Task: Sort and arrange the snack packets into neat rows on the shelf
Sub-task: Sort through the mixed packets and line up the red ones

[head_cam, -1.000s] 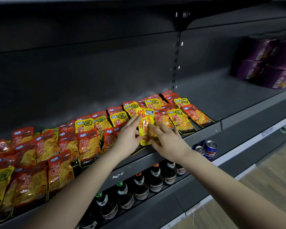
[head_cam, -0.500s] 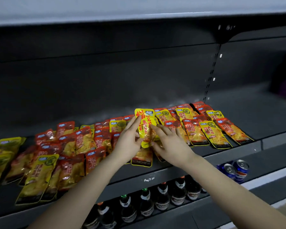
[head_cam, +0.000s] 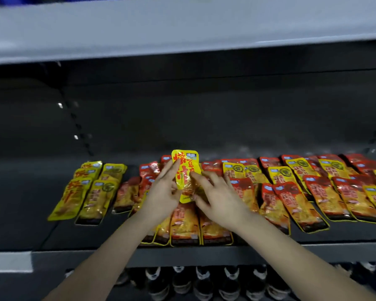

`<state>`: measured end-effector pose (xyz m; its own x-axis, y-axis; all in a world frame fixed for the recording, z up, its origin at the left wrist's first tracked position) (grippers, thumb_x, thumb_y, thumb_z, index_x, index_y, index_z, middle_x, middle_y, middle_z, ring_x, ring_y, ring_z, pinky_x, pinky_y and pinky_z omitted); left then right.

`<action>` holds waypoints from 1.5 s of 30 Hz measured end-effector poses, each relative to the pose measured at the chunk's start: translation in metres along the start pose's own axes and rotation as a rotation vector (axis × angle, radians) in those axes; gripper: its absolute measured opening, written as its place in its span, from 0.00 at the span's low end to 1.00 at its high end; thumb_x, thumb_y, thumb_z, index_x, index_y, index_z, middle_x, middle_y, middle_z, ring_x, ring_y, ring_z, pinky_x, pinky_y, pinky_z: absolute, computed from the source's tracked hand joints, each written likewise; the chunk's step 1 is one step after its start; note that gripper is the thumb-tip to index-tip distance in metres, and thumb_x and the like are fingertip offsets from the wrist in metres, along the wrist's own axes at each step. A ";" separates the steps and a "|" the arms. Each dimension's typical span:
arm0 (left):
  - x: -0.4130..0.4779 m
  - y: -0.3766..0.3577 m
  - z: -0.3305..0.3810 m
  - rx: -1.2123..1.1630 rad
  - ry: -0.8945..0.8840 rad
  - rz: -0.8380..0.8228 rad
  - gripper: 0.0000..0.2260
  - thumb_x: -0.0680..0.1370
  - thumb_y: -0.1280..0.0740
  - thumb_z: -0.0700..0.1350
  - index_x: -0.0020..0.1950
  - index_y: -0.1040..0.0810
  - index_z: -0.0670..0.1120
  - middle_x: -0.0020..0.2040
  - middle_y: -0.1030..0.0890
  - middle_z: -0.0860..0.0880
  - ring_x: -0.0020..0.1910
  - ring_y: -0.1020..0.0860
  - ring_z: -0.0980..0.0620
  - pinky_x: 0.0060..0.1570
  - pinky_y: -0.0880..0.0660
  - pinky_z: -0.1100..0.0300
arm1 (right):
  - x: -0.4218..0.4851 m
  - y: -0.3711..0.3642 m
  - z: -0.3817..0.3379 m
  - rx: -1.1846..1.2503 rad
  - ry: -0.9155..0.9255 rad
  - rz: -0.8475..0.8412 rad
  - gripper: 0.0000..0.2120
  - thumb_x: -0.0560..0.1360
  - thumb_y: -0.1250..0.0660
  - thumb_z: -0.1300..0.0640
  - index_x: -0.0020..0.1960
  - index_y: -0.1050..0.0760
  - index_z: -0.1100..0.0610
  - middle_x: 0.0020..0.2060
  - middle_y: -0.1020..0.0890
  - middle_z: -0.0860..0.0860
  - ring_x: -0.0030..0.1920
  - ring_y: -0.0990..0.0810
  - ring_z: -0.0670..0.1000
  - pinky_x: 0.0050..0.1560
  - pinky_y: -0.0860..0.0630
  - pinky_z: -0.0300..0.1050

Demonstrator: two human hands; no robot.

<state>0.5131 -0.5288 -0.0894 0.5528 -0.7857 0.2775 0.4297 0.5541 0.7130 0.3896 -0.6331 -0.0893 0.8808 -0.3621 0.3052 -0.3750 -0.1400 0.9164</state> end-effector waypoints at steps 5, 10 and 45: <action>-0.016 0.044 -0.050 0.047 0.014 0.050 0.35 0.74 0.34 0.32 0.76 0.43 0.51 0.76 0.40 0.48 0.45 0.22 0.51 0.51 0.24 0.62 | 0.023 -0.027 -0.053 0.012 0.077 -0.006 0.27 0.78 0.44 0.46 0.75 0.44 0.51 0.67 0.34 0.56 0.69 0.36 0.59 0.73 0.51 0.60; -0.035 0.087 -0.088 0.089 0.029 0.064 0.34 0.75 0.34 0.34 0.76 0.44 0.50 0.73 0.35 0.43 0.55 0.27 0.63 0.56 0.26 0.61 | 0.043 -0.052 -0.106 0.016 0.106 -0.033 0.28 0.77 0.46 0.45 0.75 0.44 0.51 0.67 0.34 0.56 0.67 0.34 0.60 0.73 0.50 0.59; -0.067 0.181 -0.267 0.226 0.131 -0.152 0.36 0.75 0.32 0.55 0.77 0.47 0.56 0.77 0.44 0.53 0.76 0.47 0.46 0.73 0.48 0.45 | 0.091 -0.165 -0.258 -0.123 0.063 -0.038 0.26 0.72 0.47 0.45 0.59 0.22 0.57 0.50 0.20 0.53 0.56 0.23 0.58 0.59 0.31 0.67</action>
<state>0.7446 -0.3028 -0.1509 0.5883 -0.8045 0.0812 0.3530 0.3459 0.8693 0.6063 -0.4055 -0.1458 0.9115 -0.2992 0.2822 -0.3064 -0.0365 0.9512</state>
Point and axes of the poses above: each hand's wrist, its own x-axis towards the middle knuckle, its own y-axis out of the back of the hand, z = x × y, the point moved 2 cm from there along x, towards the middle knuckle
